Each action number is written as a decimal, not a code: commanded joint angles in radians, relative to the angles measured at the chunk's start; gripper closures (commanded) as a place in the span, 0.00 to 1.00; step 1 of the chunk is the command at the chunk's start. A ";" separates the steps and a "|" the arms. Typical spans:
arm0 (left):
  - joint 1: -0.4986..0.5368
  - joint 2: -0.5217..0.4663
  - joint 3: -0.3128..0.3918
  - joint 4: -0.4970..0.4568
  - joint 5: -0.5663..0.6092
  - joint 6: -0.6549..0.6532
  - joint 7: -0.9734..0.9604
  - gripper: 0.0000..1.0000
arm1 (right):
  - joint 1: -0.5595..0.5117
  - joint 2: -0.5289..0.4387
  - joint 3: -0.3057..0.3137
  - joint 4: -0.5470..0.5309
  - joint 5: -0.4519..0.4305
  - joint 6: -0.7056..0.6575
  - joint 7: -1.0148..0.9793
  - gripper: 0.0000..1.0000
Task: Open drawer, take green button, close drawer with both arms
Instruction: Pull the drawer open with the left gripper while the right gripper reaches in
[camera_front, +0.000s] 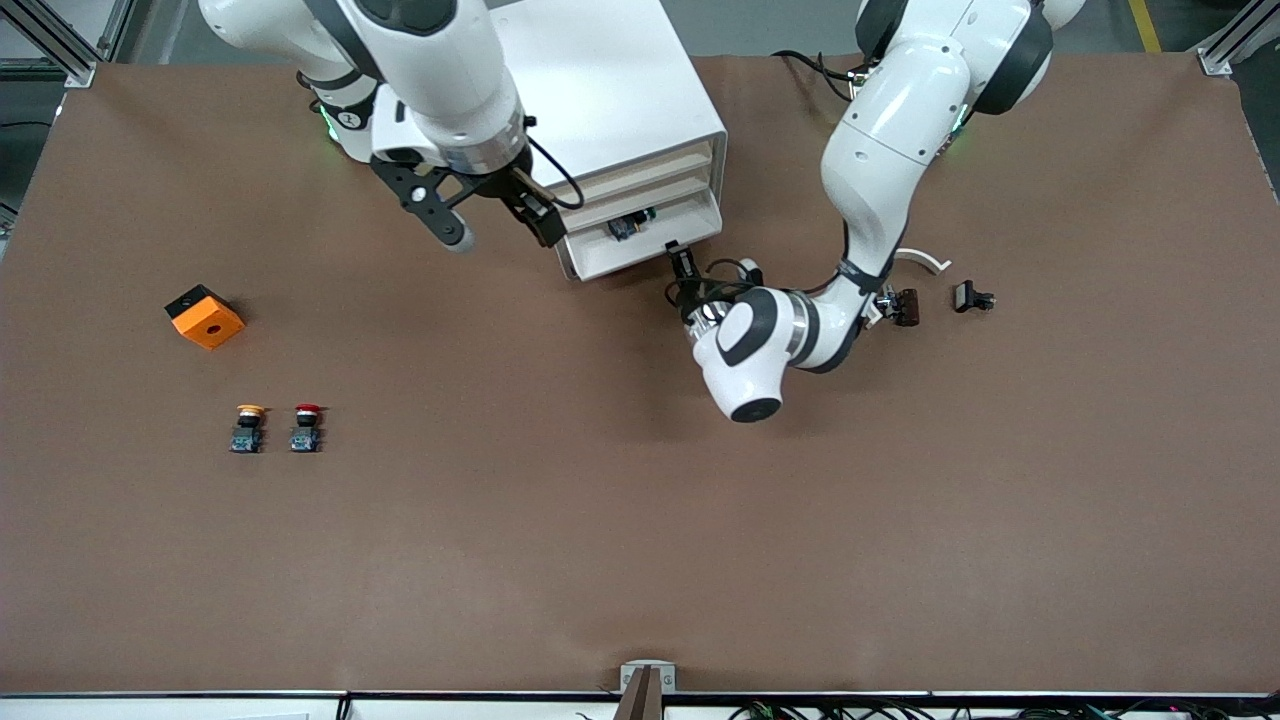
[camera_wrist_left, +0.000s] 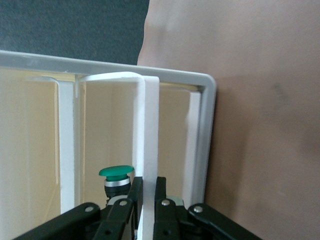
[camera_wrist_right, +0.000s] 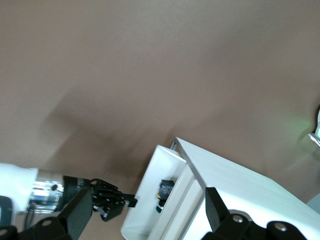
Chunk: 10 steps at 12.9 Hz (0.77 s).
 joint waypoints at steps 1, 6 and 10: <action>0.030 0.004 0.040 0.032 -0.018 -0.007 -0.015 0.91 | 0.041 0.048 -0.010 0.012 0.016 0.040 0.073 0.00; 0.104 0.005 0.053 0.059 -0.015 -0.009 -0.014 0.90 | 0.110 0.149 -0.010 -0.003 0.017 0.134 0.200 0.00; 0.127 0.005 0.085 0.068 -0.015 -0.009 -0.009 0.78 | 0.132 0.166 -0.010 -0.110 0.016 0.277 0.236 0.00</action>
